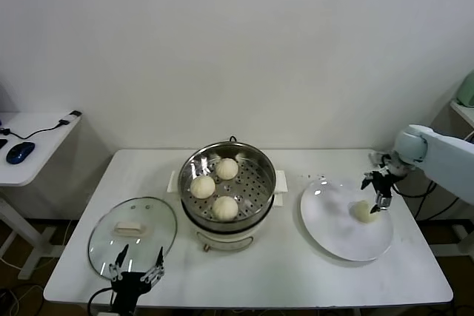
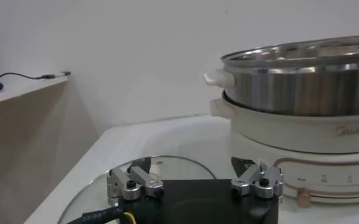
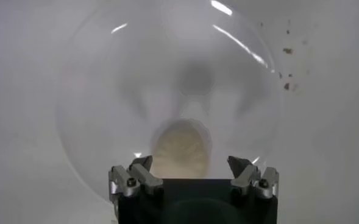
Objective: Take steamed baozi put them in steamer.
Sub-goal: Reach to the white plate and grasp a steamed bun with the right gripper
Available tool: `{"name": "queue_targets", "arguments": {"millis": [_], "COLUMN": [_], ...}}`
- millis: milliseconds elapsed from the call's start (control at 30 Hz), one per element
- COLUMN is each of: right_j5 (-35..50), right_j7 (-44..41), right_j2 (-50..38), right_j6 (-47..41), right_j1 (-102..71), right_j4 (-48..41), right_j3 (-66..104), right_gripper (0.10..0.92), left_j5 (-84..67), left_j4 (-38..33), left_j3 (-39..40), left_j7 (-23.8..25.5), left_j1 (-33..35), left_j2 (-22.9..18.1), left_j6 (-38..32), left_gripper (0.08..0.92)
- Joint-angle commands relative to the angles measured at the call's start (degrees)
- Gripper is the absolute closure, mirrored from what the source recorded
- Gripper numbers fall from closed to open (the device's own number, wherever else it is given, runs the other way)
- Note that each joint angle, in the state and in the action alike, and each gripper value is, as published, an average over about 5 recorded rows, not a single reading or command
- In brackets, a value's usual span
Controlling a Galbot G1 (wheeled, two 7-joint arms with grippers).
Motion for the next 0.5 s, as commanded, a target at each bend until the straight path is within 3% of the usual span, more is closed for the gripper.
{"name": "queue_targets", "arguments": {"millis": [33,500], "right_j5": [-3.81,-4.8], "right_j7": [0.53,1.36], "right_j2": [0.8,1.66], "right_j6": [-1.37,-1.93], "right_j1": [-6.42,-6.61], "right_j4": [-3.42,-3.06], "right_j3": [5.09,5.41], "right_gripper": [0.203,0.208], "left_j5": [-0.02,0.21], "left_j4": [0.06,0.27], "left_j3": [0.0,0.32], "left_j7": [-0.03,0.04], "left_j1": [0.02,0.03], "left_j2": [-0.02,0.09], "left_j6": [-0.03,0.06], "left_gripper": [0.177,0.177]}}
